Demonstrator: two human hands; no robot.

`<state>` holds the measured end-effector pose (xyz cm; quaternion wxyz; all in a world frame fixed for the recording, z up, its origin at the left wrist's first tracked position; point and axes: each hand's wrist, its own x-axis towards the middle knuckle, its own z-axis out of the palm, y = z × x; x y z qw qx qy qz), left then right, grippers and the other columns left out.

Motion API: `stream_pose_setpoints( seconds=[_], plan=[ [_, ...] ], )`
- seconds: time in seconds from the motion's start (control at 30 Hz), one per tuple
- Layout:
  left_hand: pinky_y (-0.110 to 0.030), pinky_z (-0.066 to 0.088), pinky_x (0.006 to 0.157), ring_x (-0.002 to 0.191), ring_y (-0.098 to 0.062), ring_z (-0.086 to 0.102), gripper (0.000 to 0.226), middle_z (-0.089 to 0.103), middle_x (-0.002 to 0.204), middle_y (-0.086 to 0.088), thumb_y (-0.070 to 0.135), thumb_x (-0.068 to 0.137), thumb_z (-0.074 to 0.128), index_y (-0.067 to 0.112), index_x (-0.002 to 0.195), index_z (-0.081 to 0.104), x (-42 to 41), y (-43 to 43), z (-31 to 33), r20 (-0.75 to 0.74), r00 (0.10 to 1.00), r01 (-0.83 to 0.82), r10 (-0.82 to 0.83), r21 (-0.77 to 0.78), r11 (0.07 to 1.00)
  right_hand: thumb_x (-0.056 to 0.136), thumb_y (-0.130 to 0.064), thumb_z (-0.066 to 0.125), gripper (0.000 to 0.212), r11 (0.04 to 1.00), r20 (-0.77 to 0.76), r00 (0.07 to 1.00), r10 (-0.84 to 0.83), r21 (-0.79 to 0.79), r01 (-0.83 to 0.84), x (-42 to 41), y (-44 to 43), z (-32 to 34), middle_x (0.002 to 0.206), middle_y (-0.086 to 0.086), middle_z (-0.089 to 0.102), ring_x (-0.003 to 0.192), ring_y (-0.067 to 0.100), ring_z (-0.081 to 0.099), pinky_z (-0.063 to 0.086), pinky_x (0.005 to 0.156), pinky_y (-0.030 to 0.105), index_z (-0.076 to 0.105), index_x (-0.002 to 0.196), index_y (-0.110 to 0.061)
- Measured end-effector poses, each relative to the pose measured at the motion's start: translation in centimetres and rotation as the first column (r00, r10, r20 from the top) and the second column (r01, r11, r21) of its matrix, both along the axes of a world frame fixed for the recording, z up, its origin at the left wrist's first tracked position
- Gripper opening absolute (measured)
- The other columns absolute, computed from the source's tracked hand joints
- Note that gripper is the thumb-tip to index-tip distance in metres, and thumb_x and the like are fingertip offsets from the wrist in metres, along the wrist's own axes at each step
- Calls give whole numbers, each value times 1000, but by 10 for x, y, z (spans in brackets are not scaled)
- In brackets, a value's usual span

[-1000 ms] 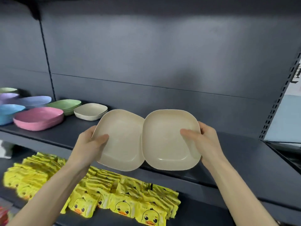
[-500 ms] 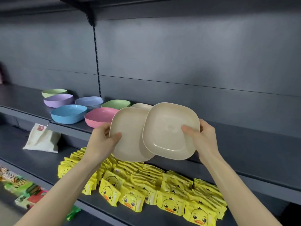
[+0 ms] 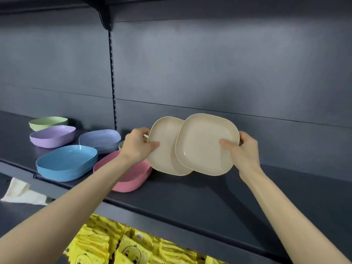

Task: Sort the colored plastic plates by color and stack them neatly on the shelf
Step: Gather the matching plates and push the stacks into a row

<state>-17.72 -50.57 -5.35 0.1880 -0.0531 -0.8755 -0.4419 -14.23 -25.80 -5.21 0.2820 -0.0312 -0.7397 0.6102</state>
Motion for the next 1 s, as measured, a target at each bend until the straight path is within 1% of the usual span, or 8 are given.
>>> stream_pose_setpoints(
  seconds=[0.13, 0.2, 0.3, 0.43, 0.53, 0.6, 0.73, 1.0],
  plan=[
    [-28, 39, 62, 69, -23, 49, 15, 50, 61, 3, 16, 79, 67, 13, 72, 55, -51, 3, 2, 60, 998, 40, -35, -89, 995, 80, -7, 64, 16, 997, 19, 998, -60, 42, 59, -37, -2, 0, 86, -2, 62, 82, 20, 57, 48, 68, 31, 57, 85, -21],
    [-28, 39, 67, 78, -25, 52, 12, 53, 66, 4, 19, 80, 68, 11, 84, 62, -76, 7, 3, 98, 993, 74, -63, -120, 990, 80, -7, 65, 16, 994, 36, 995, -96, 59, 94, -54, -3, 0, 86, -2, 61, 83, 20, 57, 48, 66, 30, 57, 86, -19],
    [-27, 40, 76, 88, -24, 55, 25, 62, 90, 0, 25, 81, 68, 13, 102, 63, -109, 13, 3, 161, 982, 132, -103, -178, 975, 80, -7, 65, 14, 985, 61, 985, -161, 78, 156, -74, -5, -2, 83, -3, 60, 81, 20, 56, 46, 62, 27, 57, 88, -17],
    [-27, 48, 59, 66, -25, 66, 16, 66, 84, -4, 20, 80, 67, 10, 91, 62, -143, 18, -2, 211, 956, 253, -204, -237, 938, 81, -9, 65, 14, 964, 90, 964, -252, 109, 242, -91, -8, -6, 84, -2, 60, 83, 21, 55, 44, 64, 29, 58, 92, -15],
    [-27, 52, 57, 57, -26, 69, 24, 69, 81, -9, 16, 77, 68, 4, 94, 57, -161, 21, -7, 207, 938, 333, -280, -307, 891, 80, -10, 66, 13, 945, 97, 944, -315, 126, 302, -98, -10, -11, 86, 1, 61, 83, 23, 56, 47, 69, 32, 59, 91, -14],
    [-30, 51, 58, 61, -28, 69, 33, 67, 85, -11, 17, 76, 70, 5, 100, 51, -165, 22, -10, 192, 931, 362, -310, -395, 844, 80, -10, 66, 13, 936, 108, 934, -339, 140, 324, -101, -11, -14, 87, 3, 63, 84, 24, 57, 49, 71, 35, 60, 90, -14],
    [-40, 49, 77, 95, -37, 57, 62, 59, 105, -12, 28, 71, 76, 13, 118, 39, -170, 21, -15, 156, 949, 312, -276, -612, 727, 80, -9, 66, 13, 930, 123, 930, -346, 175, 323, -108, -15, -20, 85, 1, 63, 82, 22, 57, 49, 70, 35, 61, 91, -13],
    [-31, 33, 84, 109, -25, 42, 61, 50, 114, -5, 50, 69, 70, 15, 113, 47, -182, 21, -28, 50, 937, 207, -345, -877, 433, 80, -9, 66, 12, 929, 134, 932, -338, 206, 308, -125, -18, -23, 87, 3, 63, 81, 22, 57, 48, 66, 31, 61, 90, -13]
  ],
)
